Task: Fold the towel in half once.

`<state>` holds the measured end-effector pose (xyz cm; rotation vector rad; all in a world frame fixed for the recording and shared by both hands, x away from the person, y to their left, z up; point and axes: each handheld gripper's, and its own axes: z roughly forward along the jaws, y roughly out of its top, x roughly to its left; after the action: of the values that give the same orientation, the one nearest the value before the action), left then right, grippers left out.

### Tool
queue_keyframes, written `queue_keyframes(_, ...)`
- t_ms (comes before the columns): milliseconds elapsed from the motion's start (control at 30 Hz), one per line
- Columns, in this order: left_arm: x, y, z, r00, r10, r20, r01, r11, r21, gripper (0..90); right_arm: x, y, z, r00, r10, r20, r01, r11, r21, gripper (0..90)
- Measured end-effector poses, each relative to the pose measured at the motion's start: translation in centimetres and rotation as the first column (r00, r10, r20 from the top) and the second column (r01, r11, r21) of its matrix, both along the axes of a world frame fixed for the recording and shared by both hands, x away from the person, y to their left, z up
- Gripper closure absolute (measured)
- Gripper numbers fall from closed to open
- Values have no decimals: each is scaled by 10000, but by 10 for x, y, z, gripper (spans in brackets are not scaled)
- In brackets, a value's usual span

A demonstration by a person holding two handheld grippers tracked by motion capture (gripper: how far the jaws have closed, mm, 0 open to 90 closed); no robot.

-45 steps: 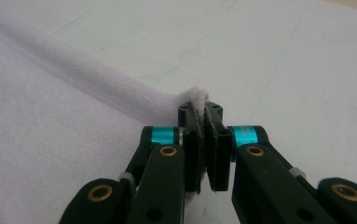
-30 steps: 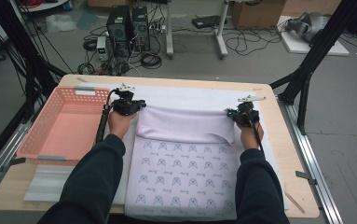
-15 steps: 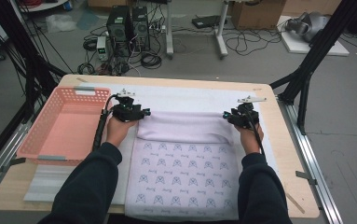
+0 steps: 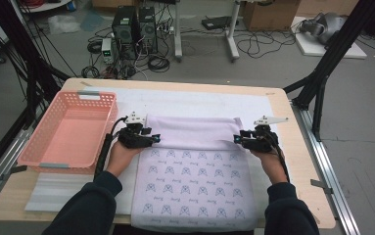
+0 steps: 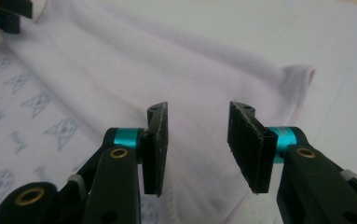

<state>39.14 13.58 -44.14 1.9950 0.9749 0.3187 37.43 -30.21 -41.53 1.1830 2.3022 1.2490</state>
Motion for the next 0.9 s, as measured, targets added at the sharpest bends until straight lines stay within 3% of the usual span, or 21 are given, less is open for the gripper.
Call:
queue_keyframes(67,-4,-1,-1,9998,-79,164,78,10000,34,576,-6,0,-6,9994,302,-188,-300,9995,138,566)
queue_keyframes(167,-9,-2,-6,9989,-379,265,366,9982,465,711,-13,1,-11,9989,413,-205,-408,9989,233,580)
queue_keyframes(200,-12,-2,-8,9985,-355,423,339,9987,370,754,-15,1,-14,9993,348,-153,-348,9994,9,608)
queue_keyframes(267,-17,-3,-6,9961,-432,765,395,9980,496,842,-17,-1,-19,9995,122,-292,-128,9997,-223,794)
queue_keyframes(333,-23,-3,-4,9935,-535,1005,489,9977,478,851,-20,-5,-23,9999,-115,-54,114,9998,-146,861)
queue_keyframes(467,-35,1,-1,9888,-431,1429,454,9989,-125,852,-28,-10,-25,9999,-72,126,73,9999,-83,867)
queue_keyframes(600,-42,4,4,9859,-437,1618,496,9982,-323,845,-36,-10,-25,9998,178,129,-177,9998,-76,866)
queue_keyframes(667,-47,8,2,9869,-302,1585,408,9971,-645,843,-38,-11,-25,9995,293,136,-291,9995,-128,867)
queue_keyframes(733,-51,8,1,9881,-405,1487,501,9969,-609,843,-42,-10,-24,9992,357,192,-353,9992,-187,866)
queue_keyframes(900,-63,10,3,9861,-439,1603,602,9933,-982,843,-52,-11,-20,9985,455,302,-448,9987,-254,867)
